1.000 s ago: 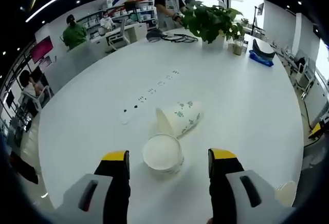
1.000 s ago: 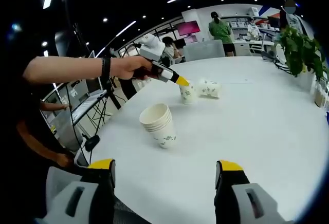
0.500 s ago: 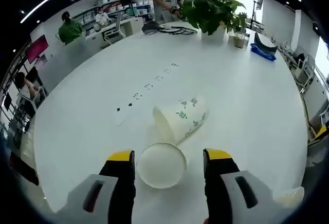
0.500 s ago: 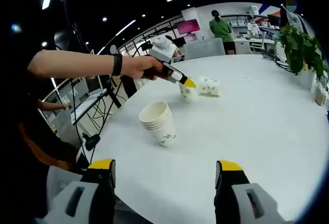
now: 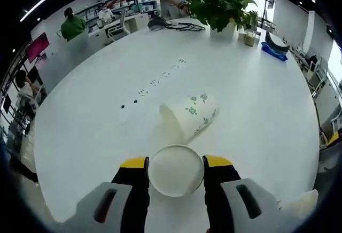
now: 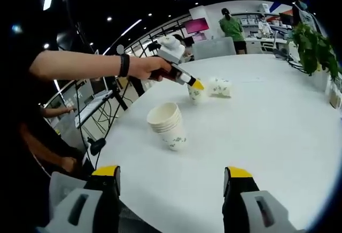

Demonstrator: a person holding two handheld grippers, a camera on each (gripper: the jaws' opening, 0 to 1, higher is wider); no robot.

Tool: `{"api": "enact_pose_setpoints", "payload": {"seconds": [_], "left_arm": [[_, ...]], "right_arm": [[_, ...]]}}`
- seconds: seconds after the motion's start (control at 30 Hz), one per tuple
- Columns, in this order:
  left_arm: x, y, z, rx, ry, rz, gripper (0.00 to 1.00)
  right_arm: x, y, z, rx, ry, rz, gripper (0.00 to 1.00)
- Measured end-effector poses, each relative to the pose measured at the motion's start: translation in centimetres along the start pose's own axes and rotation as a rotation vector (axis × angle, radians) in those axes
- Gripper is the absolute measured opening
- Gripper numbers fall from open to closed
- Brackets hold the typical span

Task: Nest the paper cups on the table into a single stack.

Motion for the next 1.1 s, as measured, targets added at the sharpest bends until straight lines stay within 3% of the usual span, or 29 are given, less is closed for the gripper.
{"api": "enact_pose_setpoints", "payload": {"seconds": [0.37, 0.6, 0.7, 0.77, 0.9, 0.93, 1.1], "left_arm": [[-0.5, -3.8, 1.8, 0.005, -0.086, -0.072, 0.37], [-1.7, -6.9, 1.1, -0.014, -0.13, -0.109, 0.37], [-1.6, -7.5, 1.2, -0.031, -0.132, -0.125, 0.37], [-1.6, -9.3, -0.4, -0.041, -0.128, -0.138, 0.37], [-0.9, -9.1, -1.0, -0.068, -0.118, -0.158, 0.37], [-1.1, -10.5, -1.5, -0.073, -0.116, -0.162, 0.37], [-1.0, -13.2, -3.3, -0.106, -0.089, -0.184, 0.37]], "right_arm": [[1.6, 0.6, -0.5, 0.011, -0.028, -0.008, 0.79], [3.2, 1.7, -0.4, 0.03, -0.055, -0.02, 0.77], [3.6, 1.9, -0.4, 0.037, -0.064, -0.02, 0.76], [4.1, 2.0, -0.5, 0.042, -0.068, -0.024, 0.76], [5.3, 2.7, -0.3, 0.056, -0.072, -0.036, 0.75], [5.4, 2.7, -0.3, 0.058, -0.071, -0.037, 0.74], [6.8, 3.6, -0.4, 0.078, -0.079, -0.051, 0.73]]}}
Point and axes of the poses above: the point that each gripper's makers call its tool centre point, and the gripper's own axes: y roughly forward along the fingers, z roughly to its left, x roughly out of its top, the point moved 7 cm from there along -y, roughly backward along the fingers, and after that the axes turned 4 degrees about x, right-handed, at the moved point
